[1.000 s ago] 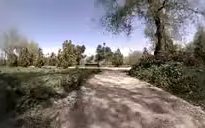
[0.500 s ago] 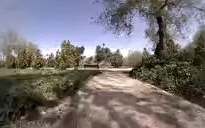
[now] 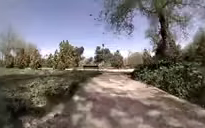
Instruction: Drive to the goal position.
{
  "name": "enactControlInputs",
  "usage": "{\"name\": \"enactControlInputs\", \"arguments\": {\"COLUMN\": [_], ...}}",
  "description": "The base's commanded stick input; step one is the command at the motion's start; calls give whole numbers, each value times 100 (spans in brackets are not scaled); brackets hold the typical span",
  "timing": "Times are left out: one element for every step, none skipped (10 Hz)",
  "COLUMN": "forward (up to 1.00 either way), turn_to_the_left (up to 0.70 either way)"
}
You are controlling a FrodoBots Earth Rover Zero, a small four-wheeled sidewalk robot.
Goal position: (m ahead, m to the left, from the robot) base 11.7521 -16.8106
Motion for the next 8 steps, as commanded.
{"name": "enactControlInputs", "arguments": {"forward": [70,70,70,70,70,70,70,70], "turn_to_the_left": [0,0,0,0,0,0,0,0]}}
